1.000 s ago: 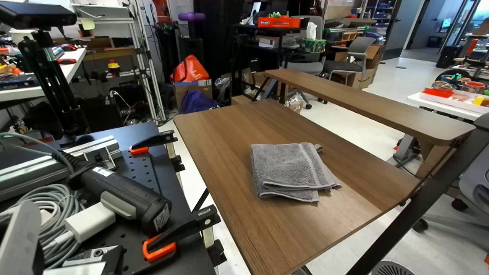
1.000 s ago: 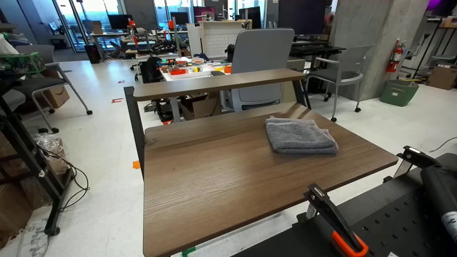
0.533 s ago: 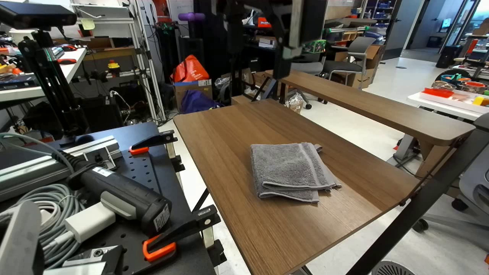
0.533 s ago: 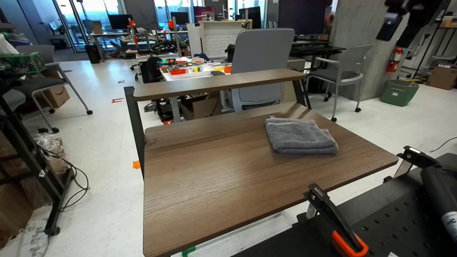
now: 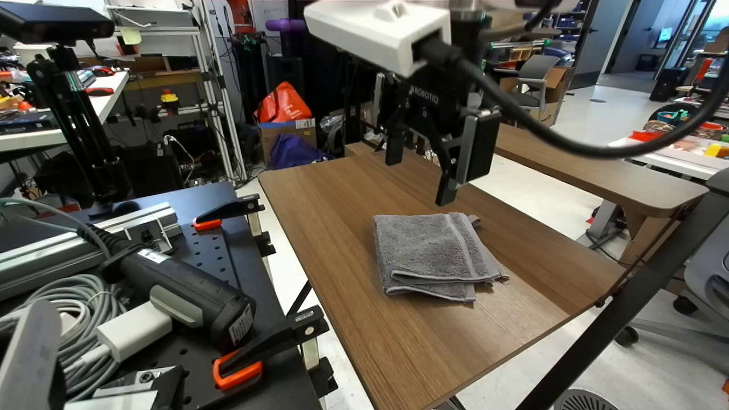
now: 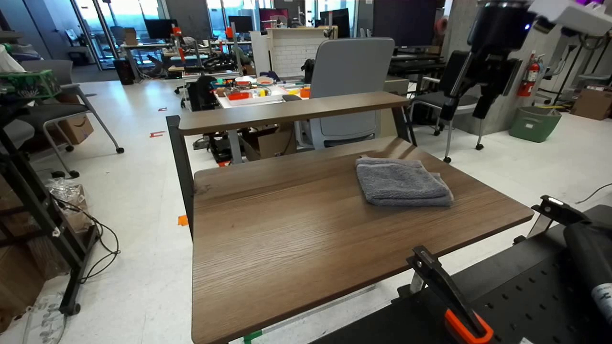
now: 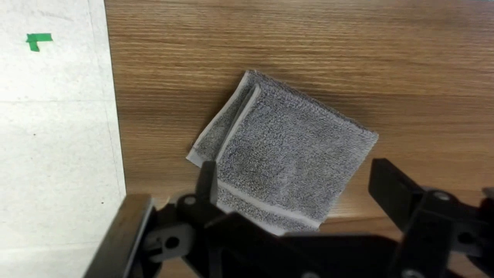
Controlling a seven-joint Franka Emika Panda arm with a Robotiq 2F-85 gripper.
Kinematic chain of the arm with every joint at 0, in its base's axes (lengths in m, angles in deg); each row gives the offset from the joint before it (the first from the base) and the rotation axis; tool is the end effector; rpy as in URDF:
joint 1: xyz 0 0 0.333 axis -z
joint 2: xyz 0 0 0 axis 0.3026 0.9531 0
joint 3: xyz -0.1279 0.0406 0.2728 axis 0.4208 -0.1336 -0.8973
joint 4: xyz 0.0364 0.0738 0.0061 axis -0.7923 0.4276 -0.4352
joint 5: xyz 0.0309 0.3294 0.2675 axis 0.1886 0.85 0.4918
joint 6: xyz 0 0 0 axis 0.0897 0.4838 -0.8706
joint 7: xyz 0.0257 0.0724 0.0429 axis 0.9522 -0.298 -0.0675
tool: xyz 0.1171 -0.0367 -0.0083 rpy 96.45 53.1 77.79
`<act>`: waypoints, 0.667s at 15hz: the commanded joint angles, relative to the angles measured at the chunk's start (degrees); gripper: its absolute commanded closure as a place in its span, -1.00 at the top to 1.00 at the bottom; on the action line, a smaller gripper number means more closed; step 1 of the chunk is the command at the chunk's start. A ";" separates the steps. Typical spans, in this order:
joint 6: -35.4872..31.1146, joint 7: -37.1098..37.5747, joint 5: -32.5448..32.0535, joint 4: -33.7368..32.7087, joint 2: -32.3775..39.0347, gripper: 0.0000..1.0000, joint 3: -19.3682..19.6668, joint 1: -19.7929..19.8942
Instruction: Wipe the table with the cloth
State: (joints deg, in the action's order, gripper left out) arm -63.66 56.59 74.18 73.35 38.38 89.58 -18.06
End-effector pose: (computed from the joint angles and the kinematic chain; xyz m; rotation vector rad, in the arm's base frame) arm 0.5225 -0.0861 0.1859 -3.0381 -0.1218 -0.0682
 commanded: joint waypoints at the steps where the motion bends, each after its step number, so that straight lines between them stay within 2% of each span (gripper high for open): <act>1: -1.30 2.48 -0.72 -6.64 9.62 1.00 -5.06 3.98; 5: -0.34 2.83 -1.23 -12.60 18.50 1.00 -8.85 7.23; 10: 0.18 7.18 -5.56 -20.52 27.81 1.00 -9.53 6.92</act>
State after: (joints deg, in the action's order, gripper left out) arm -64.21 60.36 71.85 58.38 61.08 81.36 -11.81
